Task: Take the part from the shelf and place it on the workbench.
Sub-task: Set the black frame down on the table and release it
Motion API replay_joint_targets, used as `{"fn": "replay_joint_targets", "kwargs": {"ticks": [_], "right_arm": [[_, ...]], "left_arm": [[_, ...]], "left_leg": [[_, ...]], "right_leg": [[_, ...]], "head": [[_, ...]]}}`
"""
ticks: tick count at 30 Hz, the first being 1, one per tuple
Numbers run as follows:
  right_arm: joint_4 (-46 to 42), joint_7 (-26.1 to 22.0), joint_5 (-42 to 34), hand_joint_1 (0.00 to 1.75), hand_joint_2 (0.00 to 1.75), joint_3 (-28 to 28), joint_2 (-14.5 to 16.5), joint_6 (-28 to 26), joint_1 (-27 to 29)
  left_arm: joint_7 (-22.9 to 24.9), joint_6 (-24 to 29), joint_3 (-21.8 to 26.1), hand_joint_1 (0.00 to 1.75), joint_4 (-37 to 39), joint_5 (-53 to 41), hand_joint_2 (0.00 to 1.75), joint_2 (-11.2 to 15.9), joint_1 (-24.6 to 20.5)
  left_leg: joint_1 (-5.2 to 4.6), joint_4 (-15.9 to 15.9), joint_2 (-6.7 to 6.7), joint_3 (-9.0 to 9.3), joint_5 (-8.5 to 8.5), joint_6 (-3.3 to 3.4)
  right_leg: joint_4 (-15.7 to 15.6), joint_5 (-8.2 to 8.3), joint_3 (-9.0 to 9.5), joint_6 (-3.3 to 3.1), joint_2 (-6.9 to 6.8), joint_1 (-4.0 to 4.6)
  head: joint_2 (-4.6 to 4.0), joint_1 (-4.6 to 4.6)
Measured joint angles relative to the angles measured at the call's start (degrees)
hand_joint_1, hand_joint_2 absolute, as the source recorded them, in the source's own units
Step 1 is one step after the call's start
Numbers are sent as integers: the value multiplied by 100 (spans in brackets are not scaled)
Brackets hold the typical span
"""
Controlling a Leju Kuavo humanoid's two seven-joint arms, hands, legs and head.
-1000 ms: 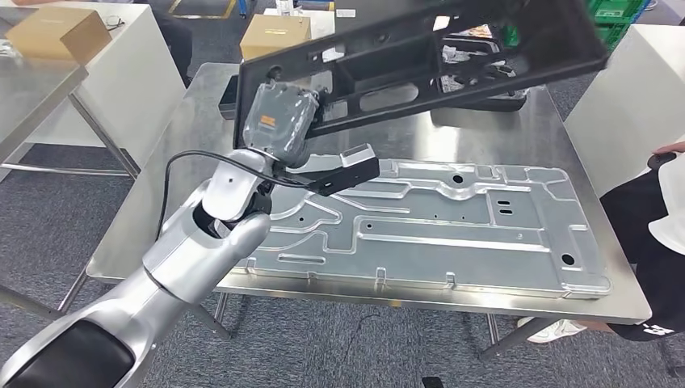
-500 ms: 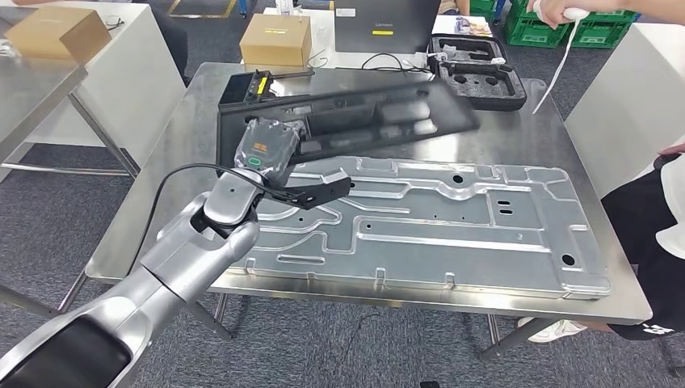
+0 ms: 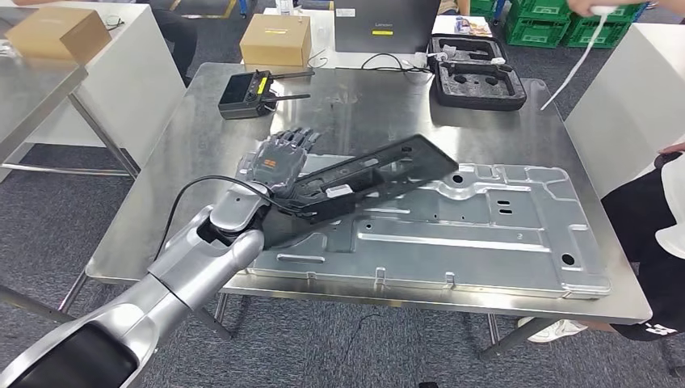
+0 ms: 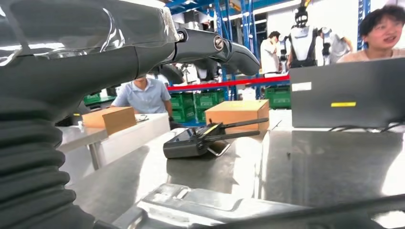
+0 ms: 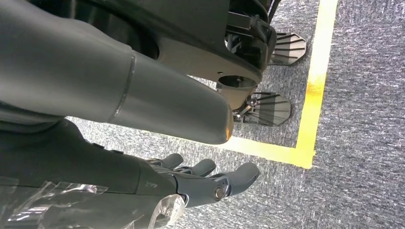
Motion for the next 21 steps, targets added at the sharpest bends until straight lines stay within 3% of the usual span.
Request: {"fn": "replay_joint_targets", "kwargs": {"ticks": [4,13,17,21], "right_arm": [[0,-2,-11,0,0,0,-3,0,13],[0,-107,-85,0,0,0,-10,0,77],[0,-190,-164,0,0,-2,-12,0,117],[0,-269,-261,0,0,-13,-13,0,166]], "left_arm": [[-166,169,40,0,0,369,0,-85,4],[-990,285,469,0,-226,2272,0,-365,81],[-1380,149,594,0,-699,3510,0,-406,276],[-1435,84,609,0,-1380,4403,0,-380,554]], "left_leg": [[0,0,0,0,0,0],[-27,7,0,0,-3,3],[-56,14,-2,-2,-10,14],[-94,19,-2,-3,-22,55]], "right_leg": [[0,0,0,0,0,0],[-3,2,1,3,-2,-19],[-5,1,2,9,-4,-40],[-16,7,9,37,-9,-73]], "head": [[0,0],[0,0],[0,0],[0,0]]}}
